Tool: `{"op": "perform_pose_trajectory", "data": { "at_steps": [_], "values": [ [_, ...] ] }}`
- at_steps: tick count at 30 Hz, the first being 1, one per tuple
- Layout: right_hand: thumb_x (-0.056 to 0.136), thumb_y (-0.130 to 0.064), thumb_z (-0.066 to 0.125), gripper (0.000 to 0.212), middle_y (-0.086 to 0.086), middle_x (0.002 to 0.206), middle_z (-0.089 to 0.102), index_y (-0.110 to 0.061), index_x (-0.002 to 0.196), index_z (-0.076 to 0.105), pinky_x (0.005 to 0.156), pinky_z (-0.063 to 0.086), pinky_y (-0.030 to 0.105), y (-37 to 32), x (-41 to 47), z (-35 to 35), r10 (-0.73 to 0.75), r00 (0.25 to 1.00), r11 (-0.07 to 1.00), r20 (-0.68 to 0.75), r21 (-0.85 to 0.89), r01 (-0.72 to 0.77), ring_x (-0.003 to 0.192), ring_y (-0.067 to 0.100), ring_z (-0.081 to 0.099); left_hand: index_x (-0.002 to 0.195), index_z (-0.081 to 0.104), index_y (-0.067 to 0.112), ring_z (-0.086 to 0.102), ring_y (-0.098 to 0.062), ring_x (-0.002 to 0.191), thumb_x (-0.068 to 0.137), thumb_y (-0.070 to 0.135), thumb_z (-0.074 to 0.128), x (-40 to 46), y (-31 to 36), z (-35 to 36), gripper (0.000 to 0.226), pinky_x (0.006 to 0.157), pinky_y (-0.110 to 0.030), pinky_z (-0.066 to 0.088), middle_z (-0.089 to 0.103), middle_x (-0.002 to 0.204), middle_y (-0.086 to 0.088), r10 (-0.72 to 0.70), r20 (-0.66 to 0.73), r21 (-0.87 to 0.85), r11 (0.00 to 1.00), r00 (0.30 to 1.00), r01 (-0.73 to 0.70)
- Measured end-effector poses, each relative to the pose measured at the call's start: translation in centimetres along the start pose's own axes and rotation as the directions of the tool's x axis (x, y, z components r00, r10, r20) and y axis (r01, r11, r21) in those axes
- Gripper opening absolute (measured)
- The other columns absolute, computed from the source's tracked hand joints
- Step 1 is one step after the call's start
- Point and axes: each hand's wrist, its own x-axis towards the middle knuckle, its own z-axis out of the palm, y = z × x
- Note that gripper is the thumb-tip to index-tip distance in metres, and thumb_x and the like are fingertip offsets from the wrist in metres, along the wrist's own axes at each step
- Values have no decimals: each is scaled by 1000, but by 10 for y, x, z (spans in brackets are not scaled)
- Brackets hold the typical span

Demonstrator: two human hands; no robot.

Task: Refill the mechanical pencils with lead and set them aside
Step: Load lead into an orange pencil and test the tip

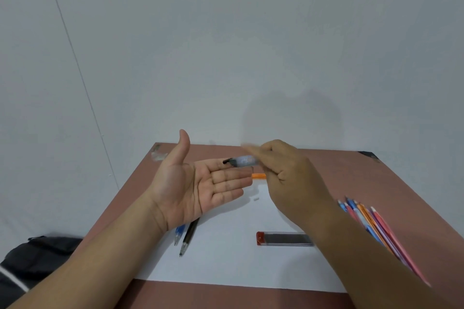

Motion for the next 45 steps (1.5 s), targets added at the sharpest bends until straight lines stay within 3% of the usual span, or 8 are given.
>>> {"op": "perform_pose_trajectory", "data": {
  "at_steps": [3, 7, 12, 16, 21, 25, 28, 45],
  "values": [
    [102, -5, 48, 85, -11, 95, 54, -64, 151, 10, 71, 51, 24, -4, 1, -1, 85, 996, 995, 9, 60, -86, 86, 11, 53, 144, 40, -11, 47, -47, 136, 77, 91, 37, 1, 0, 0, 122, 113, -54, 36, 47, 144, -35, -6, 1, -2, 1000, 1000, 6],
    [93, 1, 47, 59, -8, 100, 60, -33, 139, 61, 73, 56, 36, 3, 0, 1, 0, 1000, 1000, -9, 6, 0, 90, 14, 56, 140, 49, -11, 49, -47, 134, 76, 91, 37, 0, -1, 1, 121, 112, -54, 37, 49, 142, -35, 0, -2, 6, 1000, 1000, 0],
    [103, -9, 46, 86, -11, 95, 54, -68, 148, 3, 71, 48, 22, -3, 0, -2, 91, 996, 993, 6, 76, -91, 85, 10, 53, 141, 44, -11, 50, -47, 133, 77, 91, 36, 0, -1, 2, 121, 111, -55, 38, 50, 141, -36, 1, -17, 5, 1000, 1000, -1],
    [94, 2, 49, 57, -8, 102, 61, -32, 138, 62, 76, 55, 32, 2, 0, 0, 15, 1000, 1000, 20, 19, -15, 93, 16, 59, 143, 43, -10, 49, -47, 134, 76, 92, 36, 1, 0, 2, 122, 112, -54, 37, 49, 143, -35, -7, -14, 6, 1000, 1000, 7],
    [104, -9, 46, 78, -10, 98, 57, -62, 152, 13, 72, 51, 23, -5, 1, -3, 75, 997, 995, -8, 71, -74, 87, 10, 55, 144, 40, -11, 49, -48, 134, 76, 91, 37, 1, 0, 1, 122, 111, -55, 38, 48, 143, -36, -5, -14, -8, 1000, 1000, 5],
    [98, -1, 48, 57, -10, 103, 60, -37, 142, 57, 77, 56, 36, 0, -1, 0, 11, 1000, 999, 6, 34, -11, 93, 12, 57, 143, 44, -11, 48, -48, 135, 77, 91, 38, 0, 0, 1, 121, 112, -55, 37, 48, 143, -36, -3, -6, -3, 1000, 1000, 3],
    [104, -9, 46, 77, -13, 96, 55, -62, 151, 16, 72, 51, 23, -5, 2, -2, 96, 995, 991, 9, 95, -96, 87, 9, 54, 141, 43, -12, 49, -48, 133, 77, 91, 36, 0, -1, 2, 121, 112, -55, 37, 49, 141, -36, 4, -15, 3, 1000, 1000, -4],
    [105, -14, 45, 69, -18, 97, 54, -61, 151, 22, 75, 49, 17, -2, 1, -3, 108, 994, 986, -4, 131, -107, 88, 7, 55, 141, 44, -11, 49, -49, 133, 77, 90, 37, 2, 0, 0, 121, 113, -56, 36, 49, 142, -36, 4, -8, 9, 1000, 1000, -4]
  ]
}}
